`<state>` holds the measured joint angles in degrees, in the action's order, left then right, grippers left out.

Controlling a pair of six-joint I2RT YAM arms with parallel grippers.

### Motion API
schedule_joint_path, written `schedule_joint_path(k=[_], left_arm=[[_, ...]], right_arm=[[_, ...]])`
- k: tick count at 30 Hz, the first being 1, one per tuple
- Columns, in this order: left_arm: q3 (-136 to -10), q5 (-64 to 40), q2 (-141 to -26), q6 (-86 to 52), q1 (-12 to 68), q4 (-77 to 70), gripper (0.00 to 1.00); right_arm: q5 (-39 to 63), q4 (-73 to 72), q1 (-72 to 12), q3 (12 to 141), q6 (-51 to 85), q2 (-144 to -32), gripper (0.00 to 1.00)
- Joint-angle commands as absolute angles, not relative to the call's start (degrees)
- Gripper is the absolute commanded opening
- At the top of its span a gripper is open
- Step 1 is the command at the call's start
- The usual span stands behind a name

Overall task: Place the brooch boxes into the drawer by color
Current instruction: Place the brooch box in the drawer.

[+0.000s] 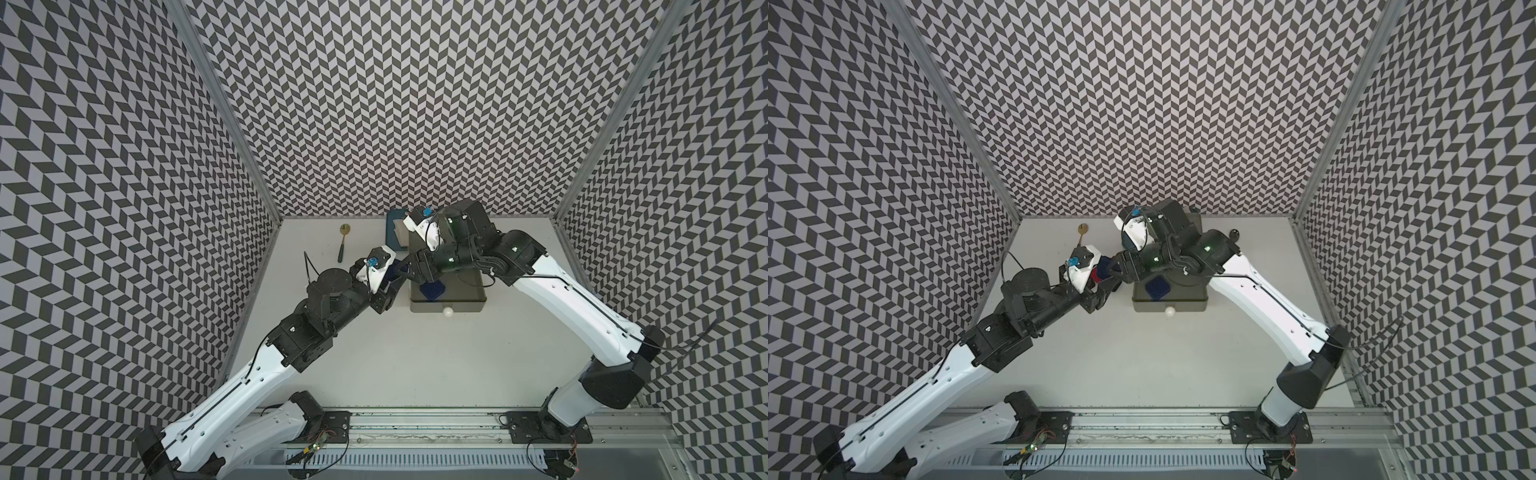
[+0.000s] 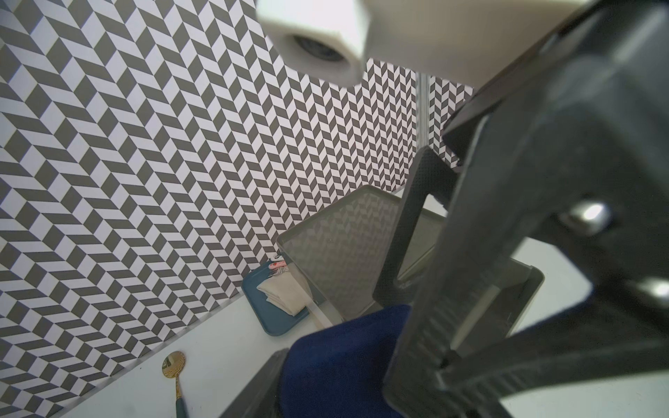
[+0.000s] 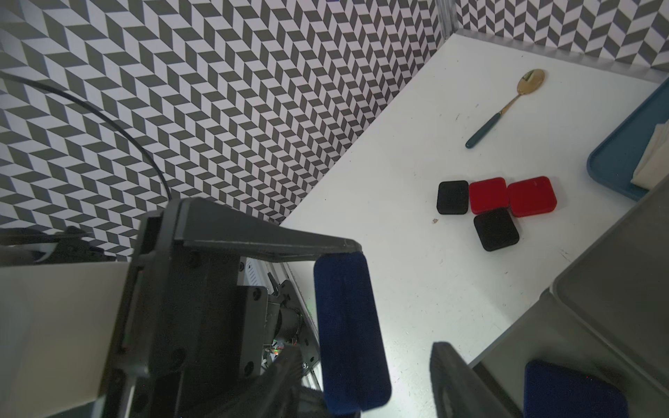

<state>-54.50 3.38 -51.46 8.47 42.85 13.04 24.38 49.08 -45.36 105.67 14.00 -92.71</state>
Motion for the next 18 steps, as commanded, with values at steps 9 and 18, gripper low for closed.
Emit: schedule_joint_path(k=[9,18], left_arm=[[-55.4,4.4,-50.6,8.9,43.7,11.5,0.71],[-52.6,6.5,-49.3,3.6,42.5,5.9,1.0]], right_arm=[[26.6,42.2,-45.8,101.7,15.1,-92.1,0.13],[20.0,34.2,-37.0,88.7,21.3,-79.9,0.06]])
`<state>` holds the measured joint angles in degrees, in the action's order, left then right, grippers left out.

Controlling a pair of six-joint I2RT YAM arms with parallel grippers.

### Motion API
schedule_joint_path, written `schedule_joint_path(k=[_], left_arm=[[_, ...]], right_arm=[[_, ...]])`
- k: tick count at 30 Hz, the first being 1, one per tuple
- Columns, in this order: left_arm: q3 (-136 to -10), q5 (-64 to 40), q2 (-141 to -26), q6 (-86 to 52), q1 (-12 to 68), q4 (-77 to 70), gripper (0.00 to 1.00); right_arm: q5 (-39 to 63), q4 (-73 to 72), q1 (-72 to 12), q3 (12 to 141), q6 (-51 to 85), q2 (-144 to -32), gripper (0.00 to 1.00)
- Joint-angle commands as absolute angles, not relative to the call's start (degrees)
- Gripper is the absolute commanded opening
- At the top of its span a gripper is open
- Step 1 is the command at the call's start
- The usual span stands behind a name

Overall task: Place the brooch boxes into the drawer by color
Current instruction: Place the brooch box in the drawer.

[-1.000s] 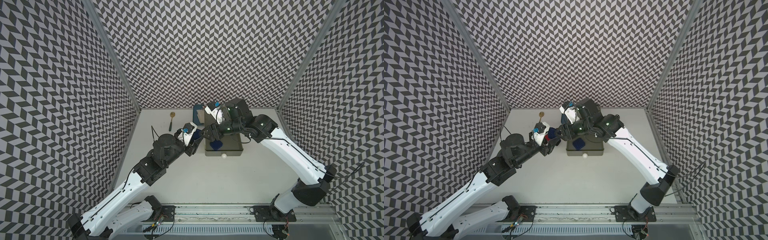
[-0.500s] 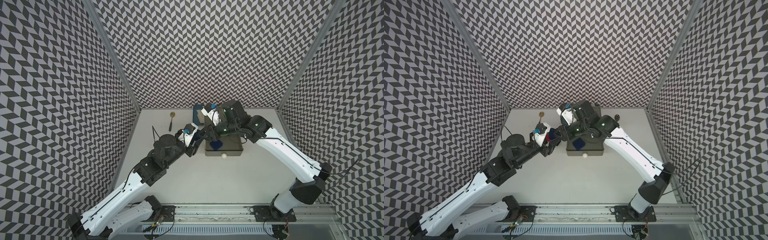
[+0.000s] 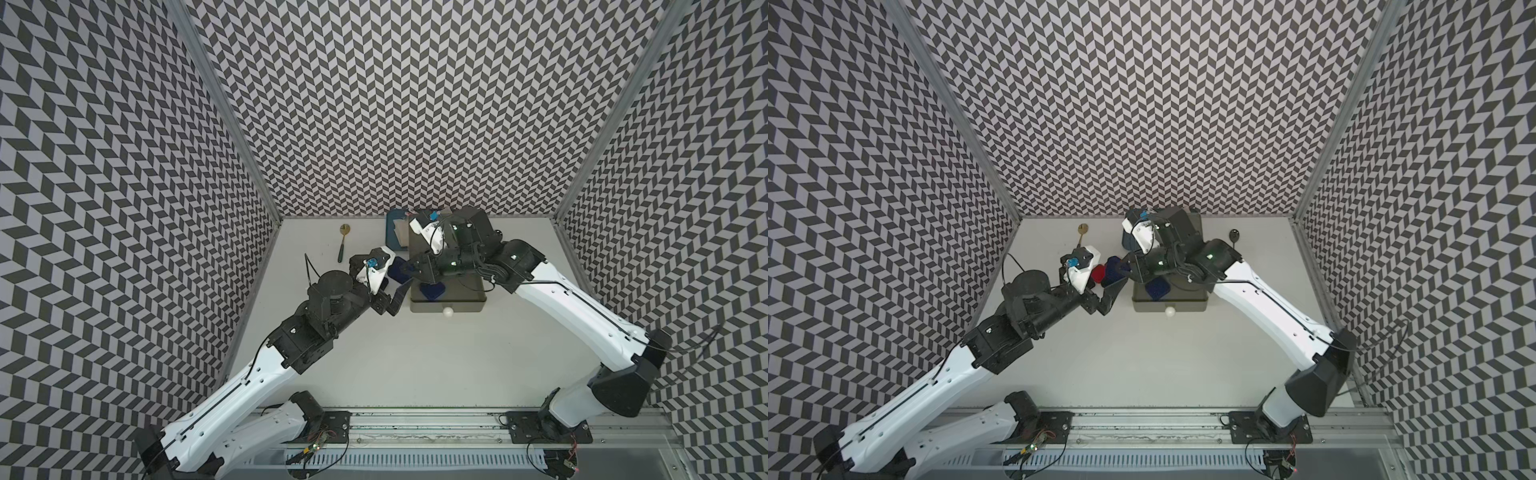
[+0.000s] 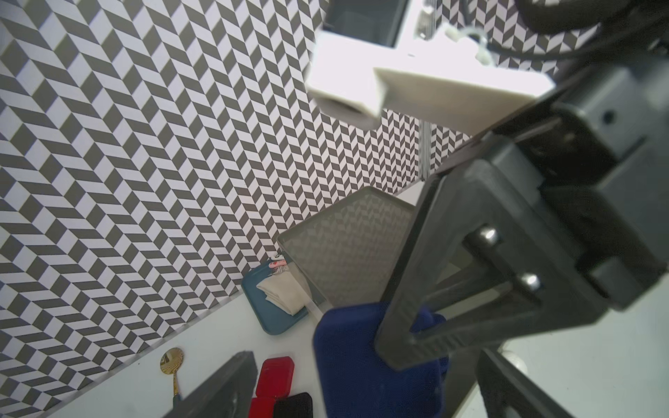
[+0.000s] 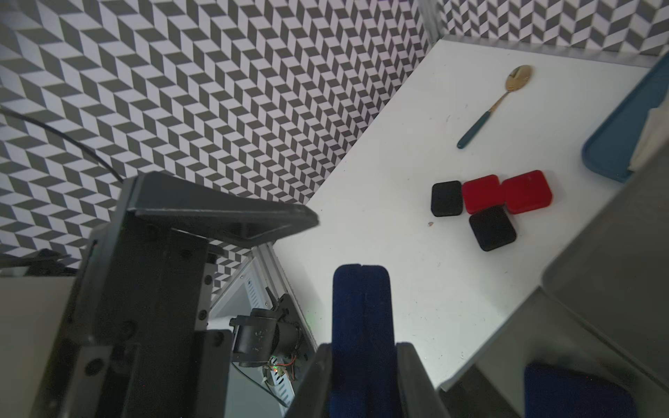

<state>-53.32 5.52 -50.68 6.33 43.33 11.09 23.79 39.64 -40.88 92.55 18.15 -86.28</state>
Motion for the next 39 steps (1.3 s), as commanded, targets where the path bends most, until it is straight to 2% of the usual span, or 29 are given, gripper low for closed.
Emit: schedule_joint_path(k=[1,5,12,32,34,39], left_arm=[[-53.0,6.0,-49.7,2.7,41.7,6.1,1.0],[-53.6,2.2,-51.7,0.1,37.1,7.1,1.0],[-50.7,-2.5,-50.9,-1.9,33.9,3.5,1.0],[-49.8,-3.2,-51.2,-0.6,33.5,5.1,1.0],[-49.9,-3.1,-51.3,-0.5,33.5,5.2,1.0],[-49.7,-3.0,-51.6,-0.5,33.4,5.4,1.0]], right_arm=[[19.2,33.2,-35.7,86.0,21.9,-77.6,0.07],[17.8,32.9,-32.4,76.1,21.9,-70.0,0.07],[15.4,31.9,-30.4,65.5,23.5,-63.9,0.07],[16.3,26.9,-27.7,60.1,23.7,-67.4,0.08],[16.3,26.6,-27.6,59.9,23.6,-67.8,0.1],[16.0,26.5,-27.4,60.0,23.4,-68.5,0.24]])
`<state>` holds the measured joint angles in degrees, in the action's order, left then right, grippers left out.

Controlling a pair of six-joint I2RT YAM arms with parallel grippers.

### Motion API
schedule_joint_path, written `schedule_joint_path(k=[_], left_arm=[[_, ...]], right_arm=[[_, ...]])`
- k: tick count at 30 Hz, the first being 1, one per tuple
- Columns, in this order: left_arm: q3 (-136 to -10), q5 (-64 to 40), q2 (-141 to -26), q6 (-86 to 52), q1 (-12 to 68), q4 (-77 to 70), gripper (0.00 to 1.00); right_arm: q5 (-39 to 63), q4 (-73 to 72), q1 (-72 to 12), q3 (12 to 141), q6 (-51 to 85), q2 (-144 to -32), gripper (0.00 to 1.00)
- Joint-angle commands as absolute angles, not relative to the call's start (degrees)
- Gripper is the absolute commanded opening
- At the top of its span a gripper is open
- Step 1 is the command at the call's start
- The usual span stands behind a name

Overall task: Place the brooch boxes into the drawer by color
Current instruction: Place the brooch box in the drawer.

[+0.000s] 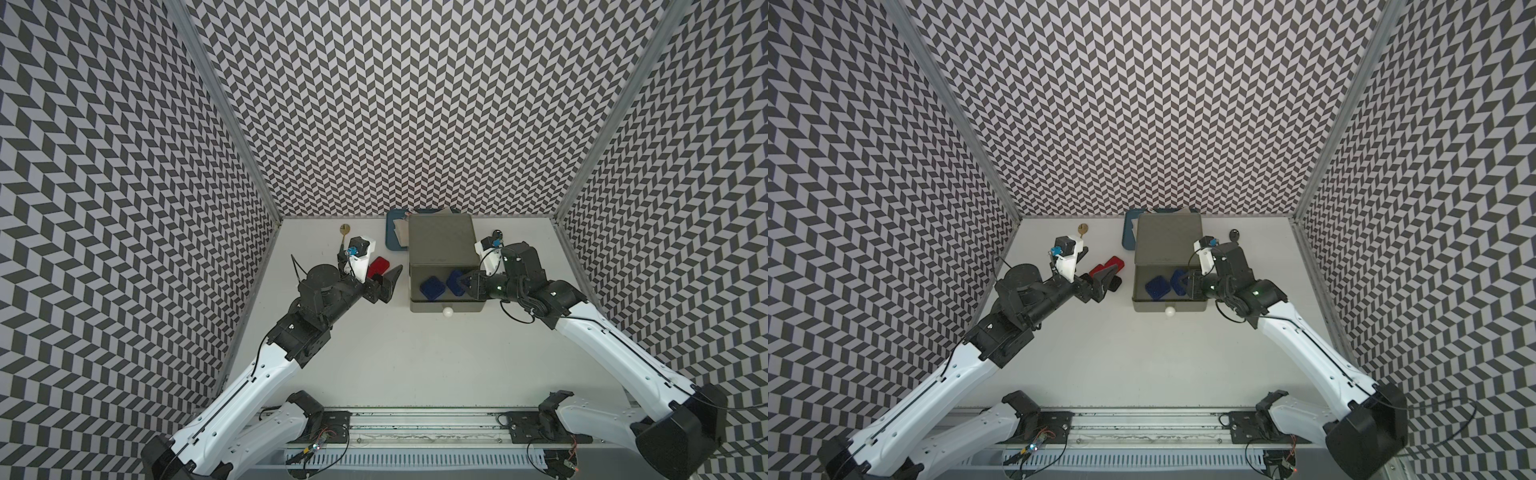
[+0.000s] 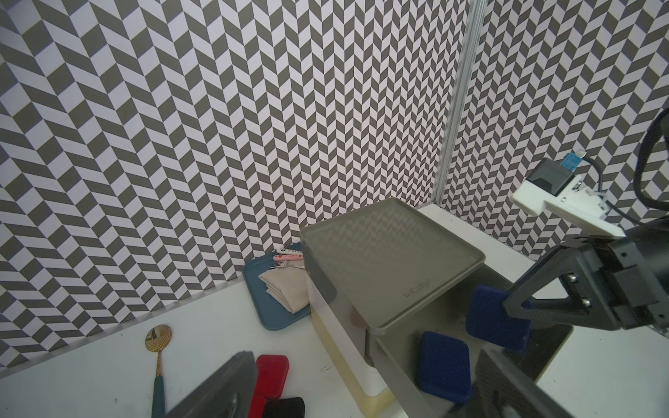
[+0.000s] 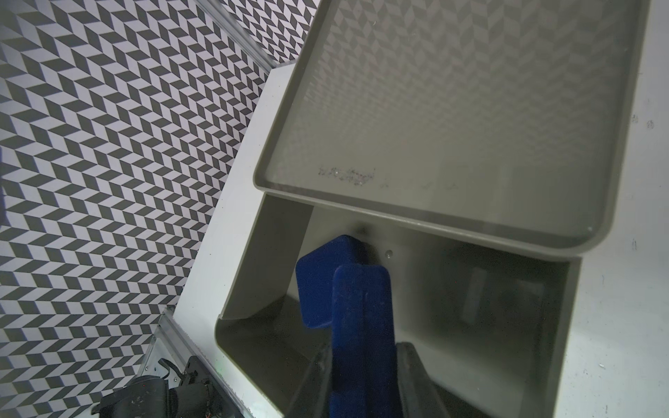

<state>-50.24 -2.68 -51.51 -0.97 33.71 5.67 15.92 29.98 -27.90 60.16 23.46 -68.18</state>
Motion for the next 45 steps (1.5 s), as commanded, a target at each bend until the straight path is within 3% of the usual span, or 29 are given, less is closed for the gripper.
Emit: schedule_joint_path(k=[1,7,10,15,19,24,27,37,45], left_arm=[[-49.8,-2.9,-51.6,-0.5,33.4,5.4,1.0],[-50.2,-3.0,-51.7,0.0,33.3,5.9,1.0],[-50.3,-2.9,-51.9,0.0,33.2,6.0,1.0],[-50.5,-3.3,-52.3,0.1,33.1,6.1,1.0],[-50.9,-3.4,-52.9,0.3,33.1,6.0,1.0],[-51.3,-3.4,-53.6,0.3,33.1,6.3,1.0],[-51.2,-3.4,-53.6,0.3,33.1,6.3,1.0],[-51.0,-3.0,-53.8,0.3,33.0,8.1,1.0],[-50.8,-3.3,-54.8,-0.5,32.4,8.4,1.0]], right_arm=[[15.9,26.5,-27.3,59.9,23.4,-68.7,0.28],[14.2,26.9,-26.7,59.7,23.1,-68.2,0.57],[13.9,28.3,-26.7,61.4,22.3,-68.2,0.63],[13.0,31.4,-26.8,65.4,20.0,-67.6,0.64],[14.0,35.1,-26.8,68.5,17.4,-67.6,0.56],[14.6,39.8,-27.2,70.0,14.9,-68.1,0.34],[16.1,41.2,-27.6,69.9,14.0,-68.3,0.27],[17.4,41.7,-31.1,69.9,12.8,-69.6,0.26],[16.1,44.1,-39.1,69.3,13.2,-68.5,0.13]])
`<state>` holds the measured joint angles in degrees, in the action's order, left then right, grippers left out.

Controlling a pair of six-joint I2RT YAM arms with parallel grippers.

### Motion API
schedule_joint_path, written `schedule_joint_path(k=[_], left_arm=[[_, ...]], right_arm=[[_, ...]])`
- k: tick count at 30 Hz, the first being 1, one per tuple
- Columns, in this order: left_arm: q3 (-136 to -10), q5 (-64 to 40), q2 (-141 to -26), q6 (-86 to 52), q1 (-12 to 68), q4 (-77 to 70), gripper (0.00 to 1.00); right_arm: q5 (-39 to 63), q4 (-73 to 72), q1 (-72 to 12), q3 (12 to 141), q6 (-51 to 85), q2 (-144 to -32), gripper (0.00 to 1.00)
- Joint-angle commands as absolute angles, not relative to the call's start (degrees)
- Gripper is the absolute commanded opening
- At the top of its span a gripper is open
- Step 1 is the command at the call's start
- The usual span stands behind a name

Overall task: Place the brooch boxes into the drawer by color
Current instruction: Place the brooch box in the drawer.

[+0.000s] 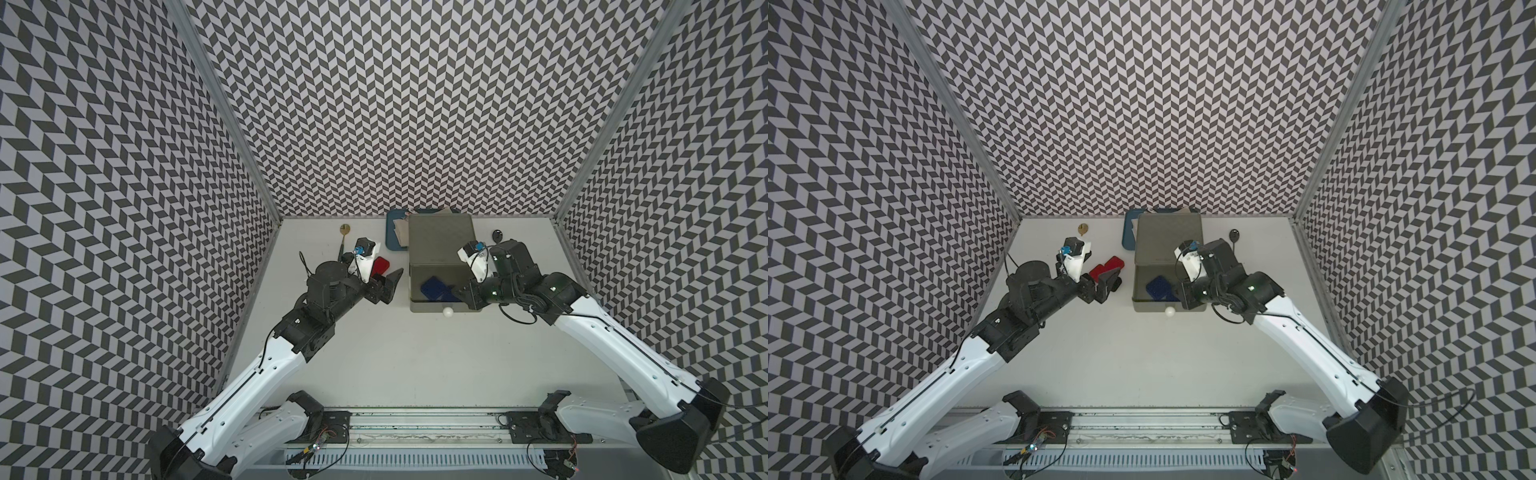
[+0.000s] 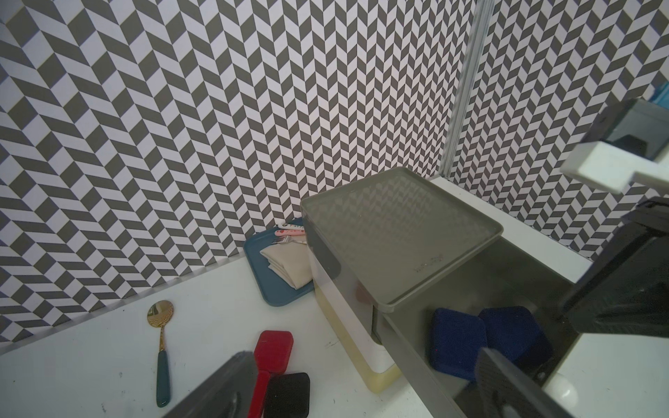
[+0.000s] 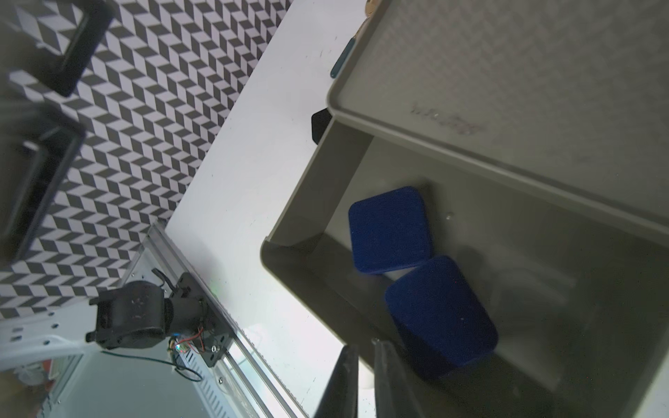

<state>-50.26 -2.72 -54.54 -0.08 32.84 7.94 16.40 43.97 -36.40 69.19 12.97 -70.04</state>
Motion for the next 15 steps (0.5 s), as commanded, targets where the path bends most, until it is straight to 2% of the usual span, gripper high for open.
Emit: schedule_joint_path(k=[1,6,15], left_arm=[[-50.7,-3.4,-54.8,-0.6,32.4,8.4,1.0],[-50.4,-3.2,-54.4,-0.8,32.3,8.6,1.0],[-50.1,-3.1,-54.1,-0.8,32.3,9.2,1.0]], right_arm=[[15.7,44.3,-40.1,69.2,13.8,-68.5,0.13],[13.6,45.0,-43.0,67.0,18.0,-67.7,0.18],[8.0,44.7,-44.3,63.4,23.0,-67.6,0.2]])
